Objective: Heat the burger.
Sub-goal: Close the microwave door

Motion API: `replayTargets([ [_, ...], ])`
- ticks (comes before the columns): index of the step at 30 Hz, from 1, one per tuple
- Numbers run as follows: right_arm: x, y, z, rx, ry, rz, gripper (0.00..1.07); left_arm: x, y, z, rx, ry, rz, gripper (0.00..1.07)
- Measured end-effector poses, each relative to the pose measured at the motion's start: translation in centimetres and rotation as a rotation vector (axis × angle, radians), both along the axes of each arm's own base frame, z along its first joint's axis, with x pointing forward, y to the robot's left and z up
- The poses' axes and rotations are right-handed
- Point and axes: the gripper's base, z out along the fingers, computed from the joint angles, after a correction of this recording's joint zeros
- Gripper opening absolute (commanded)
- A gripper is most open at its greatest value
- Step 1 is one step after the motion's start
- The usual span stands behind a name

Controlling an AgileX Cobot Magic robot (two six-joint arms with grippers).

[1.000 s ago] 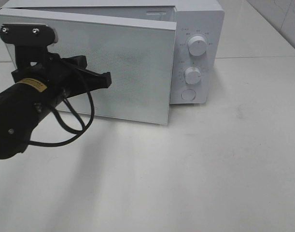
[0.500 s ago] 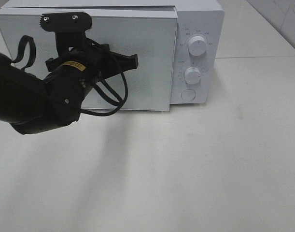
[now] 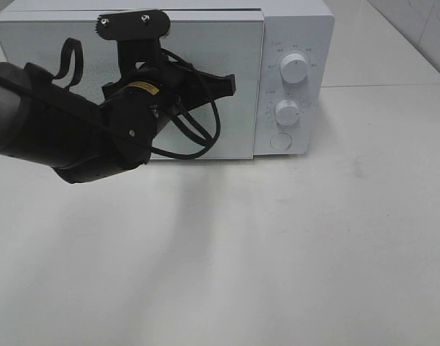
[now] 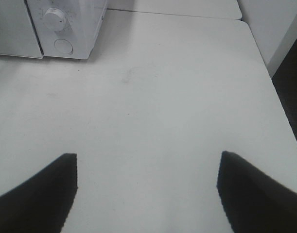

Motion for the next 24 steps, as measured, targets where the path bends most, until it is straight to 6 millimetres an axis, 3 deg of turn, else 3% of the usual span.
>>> replayTargets([
  [3,0.0,0.0,0.0,0.000,0.000,0.000,0.76,1.0,-0.1,0.0,0.018,0.020,-0.012,0.00],
  [11,0.0,0.0,0.0,0.000,0.000,0.000,0.76,1.0,-0.2,0.0,0.038,0.033,-0.035,0.00],
  [19,0.0,0.0,0.0,0.000,0.000,0.000,0.76,-1.2,0.0,0.5,0.067,0.058,-0.065,0.01],
  [21,0.0,0.0,0.0,0.000,0.000,0.000,0.76,-3.2,-0.7,0.3,0.086,0.156,-0.159,0.31],
  [22,0.0,0.0,0.0,0.000,0.000,0.000,0.76,-3.2,-0.7,0.3,0.086,0.156,-0.159,0.31],
  [24,0.0,0.0,0.0,0.000,0.000,0.000,0.76,-4.2,-1.0,0.4,0.090,0.253,-0.229,0.94],
])
